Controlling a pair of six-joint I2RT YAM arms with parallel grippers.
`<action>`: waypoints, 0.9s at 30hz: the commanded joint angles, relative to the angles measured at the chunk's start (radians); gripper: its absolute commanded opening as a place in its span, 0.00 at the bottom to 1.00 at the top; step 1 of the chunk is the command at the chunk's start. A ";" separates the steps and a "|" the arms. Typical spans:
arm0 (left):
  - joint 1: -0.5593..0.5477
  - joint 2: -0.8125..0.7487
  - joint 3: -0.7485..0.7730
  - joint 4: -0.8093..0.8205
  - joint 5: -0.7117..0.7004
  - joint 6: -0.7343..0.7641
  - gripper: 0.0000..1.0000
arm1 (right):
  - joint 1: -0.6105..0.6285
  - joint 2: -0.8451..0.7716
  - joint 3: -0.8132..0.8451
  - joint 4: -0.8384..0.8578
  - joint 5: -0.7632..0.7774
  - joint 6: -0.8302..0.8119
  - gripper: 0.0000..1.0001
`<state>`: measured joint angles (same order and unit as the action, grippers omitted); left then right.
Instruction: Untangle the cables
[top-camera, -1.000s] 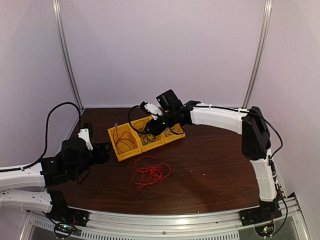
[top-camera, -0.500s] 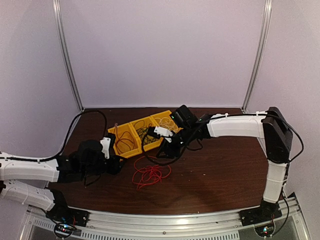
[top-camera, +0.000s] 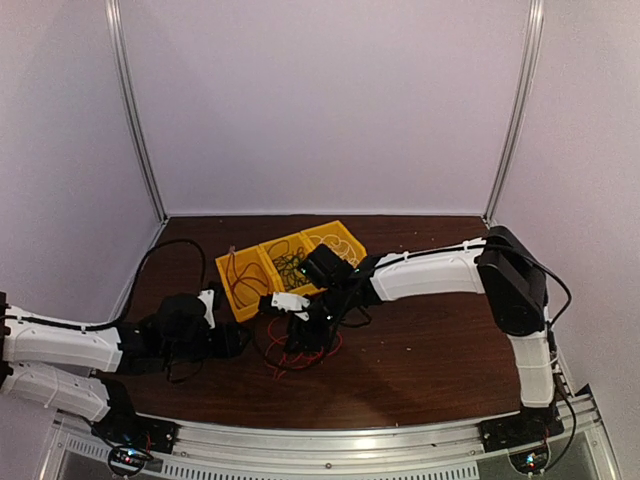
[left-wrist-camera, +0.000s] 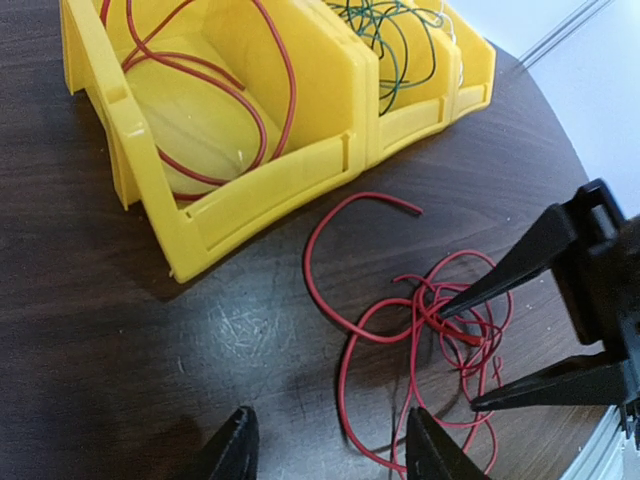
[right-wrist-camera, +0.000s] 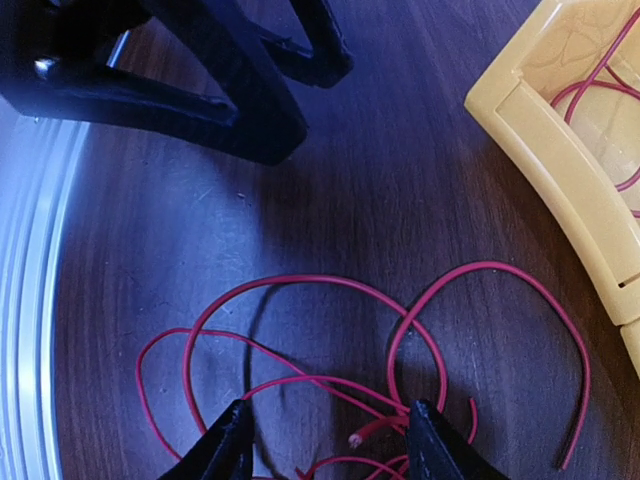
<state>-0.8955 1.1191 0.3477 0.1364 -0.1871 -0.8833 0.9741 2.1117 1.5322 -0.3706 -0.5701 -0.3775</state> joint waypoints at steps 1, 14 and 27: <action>0.006 -0.058 -0.015 0.039 -0.041 -0.029 0.52 | -0.003 0.059 0.062 0.015 0.034 0.016 0.50; -0.009 -0.053 -0.052 0.251 0.091 0.146 0.50 | -0.014 -0.130 0.105 0.014 0.097 0.054 0.00; -0.089 0.322 0.189 0.538 0.108 0.328 0.55 | -0.072 -0.327 0.444 -0.139 -0.012 0.100 0.00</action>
<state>-0.9791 1.3270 0.4652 0.5262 -0.0811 -0.6090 0.9257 1.7943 1.8931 -0.4313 -0.5213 -0.3138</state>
